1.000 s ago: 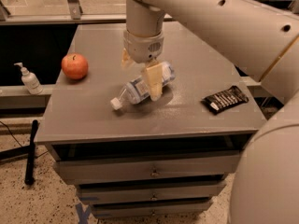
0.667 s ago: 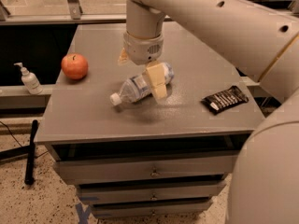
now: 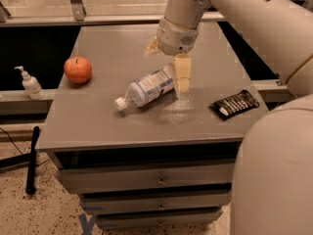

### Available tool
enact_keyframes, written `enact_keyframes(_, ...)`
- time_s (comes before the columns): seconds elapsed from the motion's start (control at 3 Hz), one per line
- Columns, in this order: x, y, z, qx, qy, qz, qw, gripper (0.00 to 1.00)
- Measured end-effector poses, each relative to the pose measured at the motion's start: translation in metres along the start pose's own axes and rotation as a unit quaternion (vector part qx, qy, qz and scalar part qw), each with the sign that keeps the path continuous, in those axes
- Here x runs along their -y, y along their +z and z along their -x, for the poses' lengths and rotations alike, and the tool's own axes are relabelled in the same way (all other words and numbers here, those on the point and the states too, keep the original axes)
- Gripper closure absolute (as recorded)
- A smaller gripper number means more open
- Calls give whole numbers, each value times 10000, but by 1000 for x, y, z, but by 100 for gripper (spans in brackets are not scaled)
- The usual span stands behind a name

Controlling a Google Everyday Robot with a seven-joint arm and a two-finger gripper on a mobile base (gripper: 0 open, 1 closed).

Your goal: Knock blue plastic bottle over

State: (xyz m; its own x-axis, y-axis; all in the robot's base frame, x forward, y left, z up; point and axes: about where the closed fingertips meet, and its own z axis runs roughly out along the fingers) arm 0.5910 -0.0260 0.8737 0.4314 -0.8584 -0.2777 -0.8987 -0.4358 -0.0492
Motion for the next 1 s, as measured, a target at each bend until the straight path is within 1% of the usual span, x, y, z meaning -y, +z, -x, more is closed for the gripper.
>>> enact_keyframes(0.33, 7, -31, -37, 669, 605, -448, 9949, 0)
enact_keyframes(0.67, 6, -66, -69, 1332, 1184, -1025, 9786, 0)
enact_keyframes(1.0, -11, -101, -89, 1956, 1738, -1497, 9535, 0)
